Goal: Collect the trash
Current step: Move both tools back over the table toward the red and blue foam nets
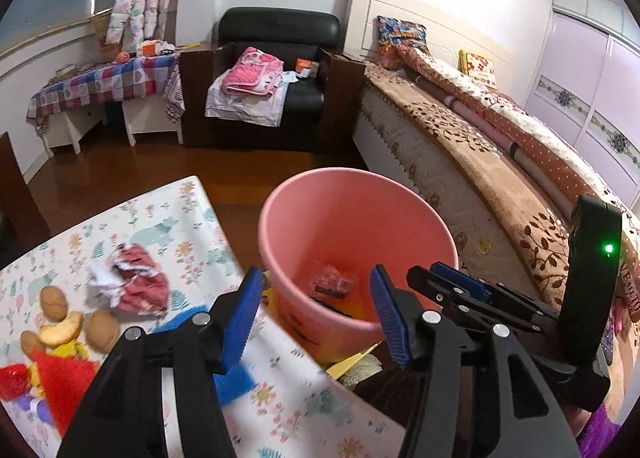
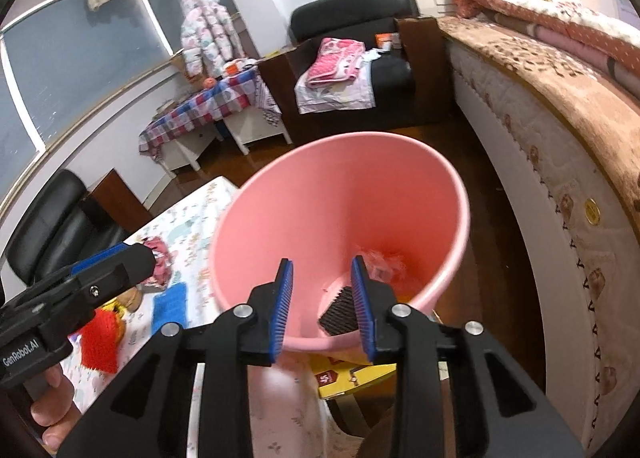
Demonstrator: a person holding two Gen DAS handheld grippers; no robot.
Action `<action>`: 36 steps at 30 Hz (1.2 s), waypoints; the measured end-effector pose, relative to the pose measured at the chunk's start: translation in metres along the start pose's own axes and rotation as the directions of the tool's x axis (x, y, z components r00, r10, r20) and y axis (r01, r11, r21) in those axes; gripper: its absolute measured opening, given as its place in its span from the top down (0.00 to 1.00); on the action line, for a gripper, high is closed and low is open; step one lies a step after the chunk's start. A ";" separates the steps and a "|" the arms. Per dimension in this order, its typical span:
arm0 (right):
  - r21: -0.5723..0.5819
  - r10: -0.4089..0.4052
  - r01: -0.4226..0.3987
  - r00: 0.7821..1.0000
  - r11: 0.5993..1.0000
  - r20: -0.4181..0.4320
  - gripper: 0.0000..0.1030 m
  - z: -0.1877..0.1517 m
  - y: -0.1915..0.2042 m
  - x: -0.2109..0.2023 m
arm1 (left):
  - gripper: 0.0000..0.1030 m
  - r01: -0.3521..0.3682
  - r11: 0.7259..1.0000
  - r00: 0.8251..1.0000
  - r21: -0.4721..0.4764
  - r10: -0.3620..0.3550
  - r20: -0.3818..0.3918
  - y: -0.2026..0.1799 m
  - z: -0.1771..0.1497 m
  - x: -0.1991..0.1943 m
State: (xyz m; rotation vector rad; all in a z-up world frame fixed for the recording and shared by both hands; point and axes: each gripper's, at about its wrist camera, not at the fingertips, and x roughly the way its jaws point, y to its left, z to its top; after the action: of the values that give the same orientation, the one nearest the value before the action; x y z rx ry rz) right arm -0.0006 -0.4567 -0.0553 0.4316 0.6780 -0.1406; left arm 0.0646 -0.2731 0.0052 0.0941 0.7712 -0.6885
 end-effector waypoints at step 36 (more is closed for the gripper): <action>-0.263 0.176 -0.223 0.966 0.938 -0.192 0.70 -0.067 0.142 0.001 | 0.61 -0.258 0.939 0.965 -0.230 0.264 -0.003 0.135 -0.124 -0.133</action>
State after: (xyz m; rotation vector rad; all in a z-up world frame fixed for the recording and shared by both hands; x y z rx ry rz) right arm -0.0010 -0.2998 -0.0542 0.2351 0.7997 0.1874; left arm 0.0027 -0.0570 -0.0177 -0.0231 0.7893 -0.3449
